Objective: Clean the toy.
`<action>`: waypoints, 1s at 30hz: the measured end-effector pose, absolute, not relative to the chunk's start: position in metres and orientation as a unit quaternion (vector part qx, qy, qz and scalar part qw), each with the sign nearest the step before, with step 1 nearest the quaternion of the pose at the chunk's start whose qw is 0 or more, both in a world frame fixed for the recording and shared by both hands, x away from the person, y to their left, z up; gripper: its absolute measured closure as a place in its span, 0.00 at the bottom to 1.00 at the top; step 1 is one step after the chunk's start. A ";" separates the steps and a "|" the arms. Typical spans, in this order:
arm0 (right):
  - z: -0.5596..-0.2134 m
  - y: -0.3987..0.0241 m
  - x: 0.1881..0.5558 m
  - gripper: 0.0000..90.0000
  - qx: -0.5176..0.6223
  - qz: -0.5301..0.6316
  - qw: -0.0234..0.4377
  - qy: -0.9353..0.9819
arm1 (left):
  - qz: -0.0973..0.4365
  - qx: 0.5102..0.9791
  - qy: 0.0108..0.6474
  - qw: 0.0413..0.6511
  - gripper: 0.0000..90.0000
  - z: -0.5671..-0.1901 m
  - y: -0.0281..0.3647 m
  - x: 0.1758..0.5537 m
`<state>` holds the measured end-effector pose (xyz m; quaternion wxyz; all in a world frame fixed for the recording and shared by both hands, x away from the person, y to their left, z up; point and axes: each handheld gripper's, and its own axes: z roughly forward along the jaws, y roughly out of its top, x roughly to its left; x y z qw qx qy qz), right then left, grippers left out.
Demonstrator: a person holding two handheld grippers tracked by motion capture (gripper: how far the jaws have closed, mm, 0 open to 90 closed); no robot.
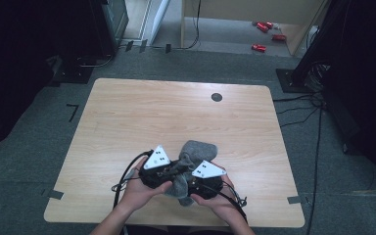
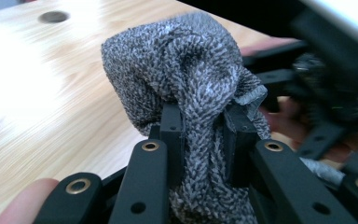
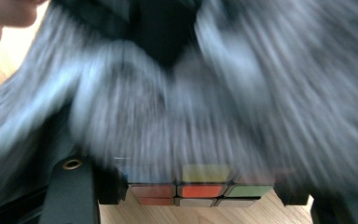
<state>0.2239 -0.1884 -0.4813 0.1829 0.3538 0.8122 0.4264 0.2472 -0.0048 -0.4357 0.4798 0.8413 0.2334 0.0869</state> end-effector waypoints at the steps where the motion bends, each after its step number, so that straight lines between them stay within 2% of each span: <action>1: -0.481 -0.188 0.224 0.38 0.351 0.424 0.186 0.814 | 0.095 0.844 0.232 0.475 0.83 -0.435 -0.007 0.247; 7: -0.481 -0.192 0.221 0.38 0.357 0.414 0.195 0.815 | 0.110 0.827 0.289 0.469 0.83 -0.439 0.016 0.263; 11: -0.476 -0.192 0.221 0.38 0.352 0.426 0.197 0.810 | 0.085 0.825 0.260 0.495 0.83 -0.431 0.010 0.253; 14: -0.473 -0.191 0.220 0.38 0.354 0.430 0.199 0.807 | 0.103 0.836 0.227 0.489 0.81 -0.429 -0.005 0.242; 19: -0.472 -0.196 0.220 0.38 0.357 0.420 0.209 0.808 | 0.123 0.826 0.272 0.478 0.82 -0.429 0.009 0.254; 21: -0.471 -0.198 0.220 0.38 0.356 0.425 0.209 0.806 | 0.117 0.822 0.275 0.484 0.82 -0.427 0.014 0.255; 23: -0.470 -0.197 0.220 0.38 0.356 0.430 0.208 0.803 | 0.100 0.825 0.250 0.497 0.82 -0.426 0.008 0.249; 26: -0.469 -0.193 0.221 0.38 0.360 0.425 0.210 0.804 | 0.114 0.841 0.214 0.483 0.82 -0.427 -0.008 0.239; 28: -0.471 -0.194 0.221 0.38 0.364 0.419 0.213 0.804 | 0.098 0.839 0.228 0.485 0.82 -0.429 -0.005 0.245; 30: -0.471 -0.196 0.221 0.38 0.366 0.414 0.214 0.806 | 0.109 0.830 0.260 0.482 0.82 -0.431 0.005 0.253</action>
